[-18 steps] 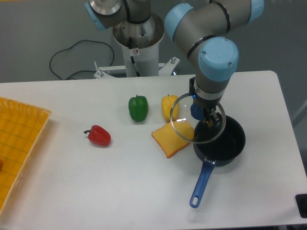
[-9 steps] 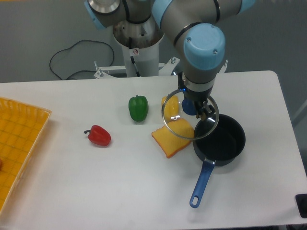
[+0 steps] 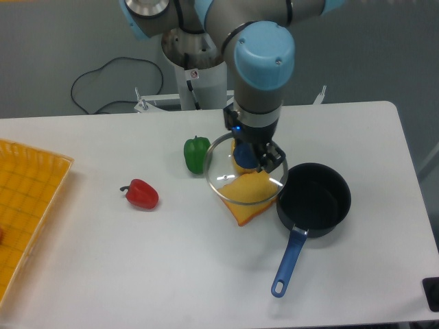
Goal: Open the lid
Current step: 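Carry the lifted lid away from the saucepan toward the yellow cloth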
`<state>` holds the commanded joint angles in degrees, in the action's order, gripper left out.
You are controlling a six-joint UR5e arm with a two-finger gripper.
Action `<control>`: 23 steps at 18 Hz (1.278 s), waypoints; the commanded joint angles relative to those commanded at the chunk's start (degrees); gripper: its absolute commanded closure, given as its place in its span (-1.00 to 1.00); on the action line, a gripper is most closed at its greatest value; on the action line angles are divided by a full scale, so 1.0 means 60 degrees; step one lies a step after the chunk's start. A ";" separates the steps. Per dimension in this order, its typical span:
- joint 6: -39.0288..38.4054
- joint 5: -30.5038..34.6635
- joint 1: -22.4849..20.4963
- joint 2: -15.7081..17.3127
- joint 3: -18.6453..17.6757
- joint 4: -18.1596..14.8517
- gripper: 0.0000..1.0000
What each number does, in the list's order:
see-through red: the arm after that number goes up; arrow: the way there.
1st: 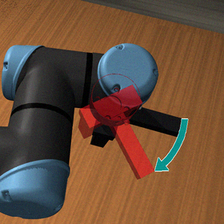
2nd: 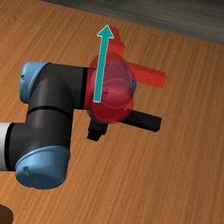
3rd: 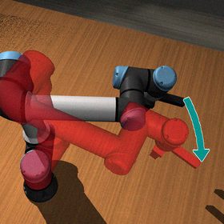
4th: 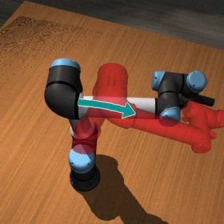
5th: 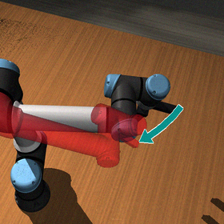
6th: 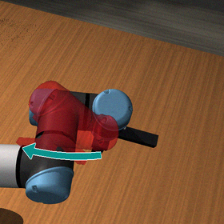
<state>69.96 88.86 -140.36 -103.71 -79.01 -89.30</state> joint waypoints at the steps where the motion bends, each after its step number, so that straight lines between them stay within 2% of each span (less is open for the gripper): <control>1: 0.0014 -0.0014 0.0029 0.0000 -0.0029 -0.0015 -0.04; 9: -0.0556 -0.0029 0.0630 0.0029 -0.0103 -0.0029 -0.04; 23: -0.0586 -0.0058 0.0733 0.0103 -0.0380 0.0000 -0.04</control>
<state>66.45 88.51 -135.97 -103.10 -81.30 -89.30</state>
